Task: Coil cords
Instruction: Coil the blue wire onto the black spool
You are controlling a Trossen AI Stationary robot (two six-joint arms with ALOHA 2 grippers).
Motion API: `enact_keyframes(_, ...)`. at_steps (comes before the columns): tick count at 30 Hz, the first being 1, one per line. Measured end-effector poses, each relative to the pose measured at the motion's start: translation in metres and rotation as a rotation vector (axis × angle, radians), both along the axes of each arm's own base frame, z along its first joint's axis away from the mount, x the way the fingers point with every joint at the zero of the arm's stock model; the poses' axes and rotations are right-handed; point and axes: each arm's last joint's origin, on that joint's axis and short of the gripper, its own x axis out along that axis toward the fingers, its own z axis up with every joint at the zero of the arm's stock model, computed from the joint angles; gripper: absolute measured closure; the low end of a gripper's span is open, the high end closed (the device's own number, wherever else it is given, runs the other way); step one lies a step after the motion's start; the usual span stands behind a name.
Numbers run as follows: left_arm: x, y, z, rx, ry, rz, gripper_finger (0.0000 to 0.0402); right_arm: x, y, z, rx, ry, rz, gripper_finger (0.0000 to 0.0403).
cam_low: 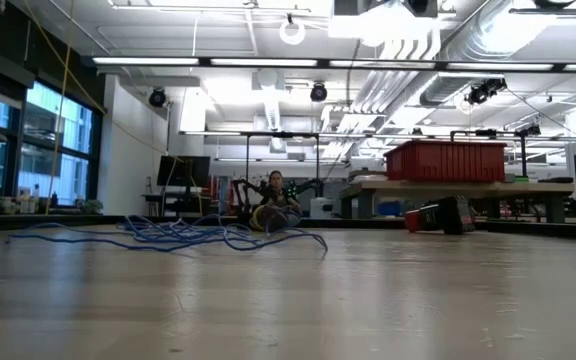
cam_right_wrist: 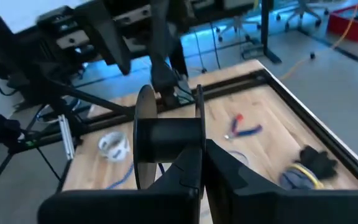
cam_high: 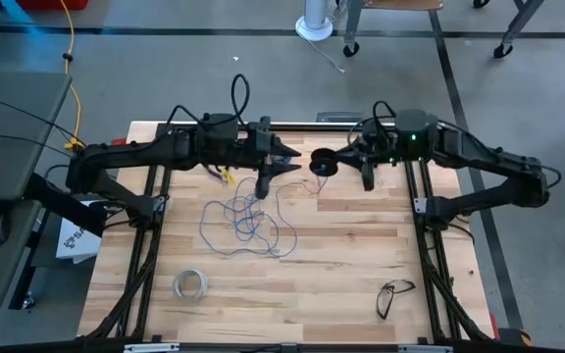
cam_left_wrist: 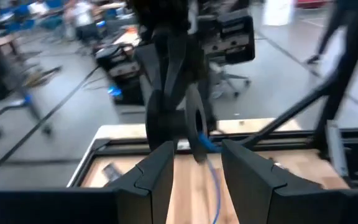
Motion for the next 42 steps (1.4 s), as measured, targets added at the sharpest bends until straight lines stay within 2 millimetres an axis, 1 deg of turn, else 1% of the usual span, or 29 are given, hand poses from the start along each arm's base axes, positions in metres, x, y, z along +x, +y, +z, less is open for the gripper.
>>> enact_keyframes(5, 0.004, -0.002, 0.002, -0.005, -0.001, -0.041, 0.027, 0.012, 0.018, 0.003, -0.032, -0.058, -0.001, 0.0402)
enact_keyframes(8, 0.004, -0.001, 0.002, -0.051, -0.001, -0.033, 0.027, 0.015, 0.022, 0.006, -0.05, -0.086, -0.016, 0.0403)
enact_keyframes(13, 0.004, -0.006, 0.002, -0.101, 0.0, -0.039, 0.027, 0.015, 0.024, 0.008, -0.071, -0.111, -0.015, 0.0403)
enact_keyframes(16, 0.005, -0.011, 0.002, -0.119, 0.001, -0.093, 0.027, 0.016, 0.023, 0.01, -0.074, -0.128, -0.015, 0.0403)
enact_keyframes(19, 0.005, -0.015, 0.002, -0.119, 0.0, -0.106, 0.027, 0.016, 0.024, 0.01, -0.076, -0.129, -0.011, 0.0403)
enact_keyframes(24, 0.007, -0.015, 0.003, -0.117, -0.026, -0.098, 0.027, 0.016, 0.024, 0.01, -0.076, -0.134, -0.01, 0.0403)
enact_keyframes(31, 0.017, -0.014, -0.006, -0.123, 0.002, -0.07, 0.0272, 0.016, 0.024, 0.011, -0.081, -0.147, -0.011, 0.0403)
enact_keyframes(34, 0.014, -0.013, -0.003, -0.115, -0.01, -0.038, 0.0289, 0.016, 0.024, 0.011, -0.08, -0.146, -0.01, 0.0403)
enact_keyframes(37, 0.01, -0.011, 0.002, -0.114, -0.034, -0.027, 0.0322, 0.016, 0.024, 0.011, -0.09, -0.145, -0.003, 0.0403)
enact_keyframes(42, 0.009, -0.006, 0.002, -0.114, -0.035, -0.017, 0.0373, 0.016, 0.023, 0.011, -0.099, -0.142, -0.005, 0.0403)
